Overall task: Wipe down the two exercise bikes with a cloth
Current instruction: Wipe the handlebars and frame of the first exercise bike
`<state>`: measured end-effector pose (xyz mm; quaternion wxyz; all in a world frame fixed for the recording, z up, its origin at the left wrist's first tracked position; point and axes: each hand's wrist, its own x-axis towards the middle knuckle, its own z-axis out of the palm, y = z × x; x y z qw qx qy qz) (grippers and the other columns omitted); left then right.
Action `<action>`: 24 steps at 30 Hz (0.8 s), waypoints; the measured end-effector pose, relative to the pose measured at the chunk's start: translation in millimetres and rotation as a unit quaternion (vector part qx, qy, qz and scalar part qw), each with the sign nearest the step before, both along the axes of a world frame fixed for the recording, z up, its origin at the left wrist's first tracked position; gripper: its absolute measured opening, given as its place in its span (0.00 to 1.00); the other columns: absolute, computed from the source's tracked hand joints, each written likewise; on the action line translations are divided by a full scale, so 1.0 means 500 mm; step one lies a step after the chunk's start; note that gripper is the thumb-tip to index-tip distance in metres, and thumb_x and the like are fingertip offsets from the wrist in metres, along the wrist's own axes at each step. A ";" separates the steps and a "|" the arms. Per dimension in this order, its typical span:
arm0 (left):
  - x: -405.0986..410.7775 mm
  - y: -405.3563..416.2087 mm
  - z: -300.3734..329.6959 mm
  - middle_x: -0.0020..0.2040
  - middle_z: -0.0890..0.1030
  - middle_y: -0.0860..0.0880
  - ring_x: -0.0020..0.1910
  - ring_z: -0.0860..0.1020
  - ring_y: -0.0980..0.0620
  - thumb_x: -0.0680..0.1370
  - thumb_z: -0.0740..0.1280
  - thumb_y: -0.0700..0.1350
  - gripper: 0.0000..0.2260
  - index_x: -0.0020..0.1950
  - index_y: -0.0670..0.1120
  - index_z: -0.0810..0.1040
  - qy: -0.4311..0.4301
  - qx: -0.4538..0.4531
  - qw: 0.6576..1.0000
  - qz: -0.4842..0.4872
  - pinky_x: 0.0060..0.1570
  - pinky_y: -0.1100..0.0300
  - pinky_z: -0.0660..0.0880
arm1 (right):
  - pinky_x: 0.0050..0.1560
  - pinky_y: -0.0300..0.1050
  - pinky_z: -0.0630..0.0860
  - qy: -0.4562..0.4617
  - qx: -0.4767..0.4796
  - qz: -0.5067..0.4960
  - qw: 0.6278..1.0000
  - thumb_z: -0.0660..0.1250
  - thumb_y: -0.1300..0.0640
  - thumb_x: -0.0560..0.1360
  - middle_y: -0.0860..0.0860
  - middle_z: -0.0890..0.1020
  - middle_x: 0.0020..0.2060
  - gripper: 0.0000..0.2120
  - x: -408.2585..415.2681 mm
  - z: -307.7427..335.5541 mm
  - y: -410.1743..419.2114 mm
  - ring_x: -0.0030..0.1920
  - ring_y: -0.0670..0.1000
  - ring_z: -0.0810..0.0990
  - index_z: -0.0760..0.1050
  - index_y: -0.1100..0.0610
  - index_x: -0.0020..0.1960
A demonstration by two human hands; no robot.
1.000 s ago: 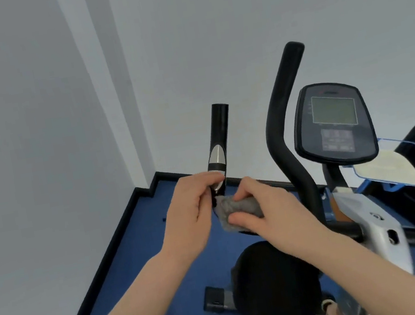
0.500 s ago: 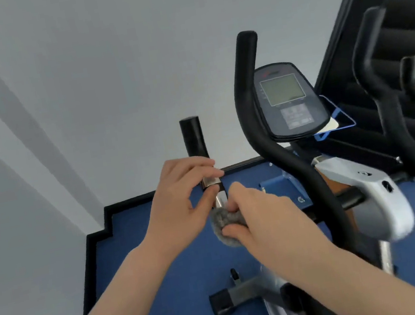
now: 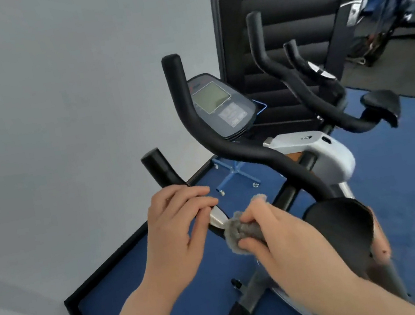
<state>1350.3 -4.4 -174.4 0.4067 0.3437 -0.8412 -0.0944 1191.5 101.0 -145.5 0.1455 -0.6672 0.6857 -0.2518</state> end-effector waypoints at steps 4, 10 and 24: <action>0.001 0.006 -0.008 0.60 0.77 0.61 0.65 0.66 0.57 0.81 0.59 0.47 0.12 0.56 0.52 0.81 0.018 0.025 0.999 -0.021 0.64 0.69 0.59 | 0.43 0.37 0.70 0.035 -0.042 -0.055 0.997 0.56 0.49 0.82 0.42 0.72 0.47 0.08 0.049 -0.002 -0.010 0.46 0.44 0.73 0.55 0.47 0.51; 0.017 0.000 -0.005 0.60 0.77 0.63 0.66 0.65 0.58 0.81 0.59 0.48 0.12 0.58 0.53 0.81 0.011 0.026 0.999 -0.041 0.64 0.71 0.59 | 0.37 0.41 0.74 0.031 -0.060 -0.105 0.992 0.66 0.51 0.78 0.44 0.78 0.42 0.10 0.046 -0.010 0.008 0.39 0.46 0.76 0.64 0.49 0.49; 0.038 -0.044 0.024 0.65 0.74 0.55 0.65 0.64 0.63 0.79 0.62 0.38 0.14 0.62 0.49 0.79 0.100 -0.002 0.994 0.038 0.63 0.73 0.59 | 0.53 0.25 0.71 -0.180 -0.236 -0.122 0.947 0.72 0.59 0.74 0.34 0.78 0.51 0.10 0.108 -0.039 -0.082 0.53 0.34 0.76 0.80 0.51 0.54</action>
